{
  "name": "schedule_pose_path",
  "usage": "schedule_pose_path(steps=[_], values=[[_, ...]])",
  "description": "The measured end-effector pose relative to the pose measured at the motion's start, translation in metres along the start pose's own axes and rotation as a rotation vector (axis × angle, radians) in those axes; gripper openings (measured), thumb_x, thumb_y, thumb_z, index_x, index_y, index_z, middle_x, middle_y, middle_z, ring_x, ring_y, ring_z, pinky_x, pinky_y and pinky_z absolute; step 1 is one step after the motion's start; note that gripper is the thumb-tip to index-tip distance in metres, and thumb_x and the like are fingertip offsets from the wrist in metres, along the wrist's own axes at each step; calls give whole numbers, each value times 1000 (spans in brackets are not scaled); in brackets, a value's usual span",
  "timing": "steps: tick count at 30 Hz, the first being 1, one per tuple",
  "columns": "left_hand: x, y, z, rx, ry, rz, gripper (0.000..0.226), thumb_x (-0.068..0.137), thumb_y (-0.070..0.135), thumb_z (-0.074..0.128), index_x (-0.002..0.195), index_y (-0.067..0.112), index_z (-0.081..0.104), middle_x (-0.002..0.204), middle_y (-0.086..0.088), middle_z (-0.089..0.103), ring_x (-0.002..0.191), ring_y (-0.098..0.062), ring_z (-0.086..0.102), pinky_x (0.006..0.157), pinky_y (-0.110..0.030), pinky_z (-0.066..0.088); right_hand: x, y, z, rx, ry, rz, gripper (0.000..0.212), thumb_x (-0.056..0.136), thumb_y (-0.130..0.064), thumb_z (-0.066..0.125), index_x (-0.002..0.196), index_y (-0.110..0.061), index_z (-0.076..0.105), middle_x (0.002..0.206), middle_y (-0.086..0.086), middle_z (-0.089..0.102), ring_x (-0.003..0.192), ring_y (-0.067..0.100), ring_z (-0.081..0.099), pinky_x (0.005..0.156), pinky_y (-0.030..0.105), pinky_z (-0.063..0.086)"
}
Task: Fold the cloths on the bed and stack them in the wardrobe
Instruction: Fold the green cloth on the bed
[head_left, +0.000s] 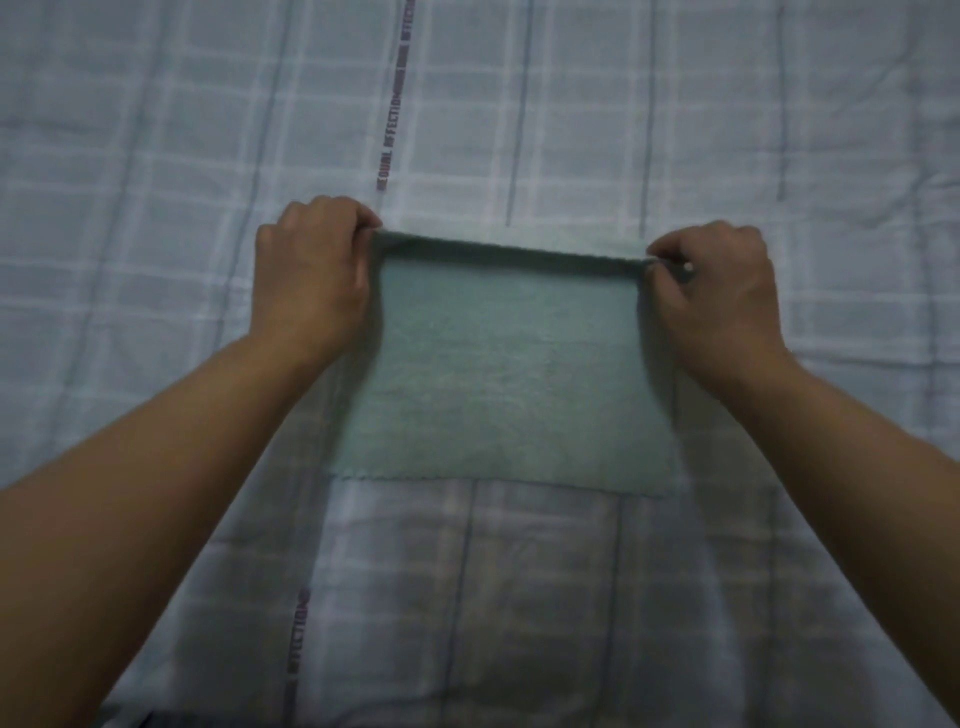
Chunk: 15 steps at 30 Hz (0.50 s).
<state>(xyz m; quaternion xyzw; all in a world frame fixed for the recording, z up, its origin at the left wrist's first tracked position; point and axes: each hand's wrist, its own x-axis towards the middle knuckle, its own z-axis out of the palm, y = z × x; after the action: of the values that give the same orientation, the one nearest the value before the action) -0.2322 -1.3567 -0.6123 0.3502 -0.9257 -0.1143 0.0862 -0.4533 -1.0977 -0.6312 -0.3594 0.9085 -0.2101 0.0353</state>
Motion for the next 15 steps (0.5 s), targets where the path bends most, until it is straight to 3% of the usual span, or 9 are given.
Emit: schedule_pose_path(steps=[7,15], values=[[-61,-11,-14,31,-29,83,18,102,17,56,112,11,70,105,-19,71,97,-45,62,84,-51,44,-63,3,-1,-9,-24,-31,19,90,-27,62,96,-13,74,91,15,68,91,40,58,82,38,35],[-124,-21,-11,-34,-50,98,17,99,19,54,101,14,71,93,-15,70,87,-43,61,77,-48,43,-131,-18,-1,-6,30,-23,11,87,-16,67,91,-8,74,86,16,68,84,37,57,81,35,33]])
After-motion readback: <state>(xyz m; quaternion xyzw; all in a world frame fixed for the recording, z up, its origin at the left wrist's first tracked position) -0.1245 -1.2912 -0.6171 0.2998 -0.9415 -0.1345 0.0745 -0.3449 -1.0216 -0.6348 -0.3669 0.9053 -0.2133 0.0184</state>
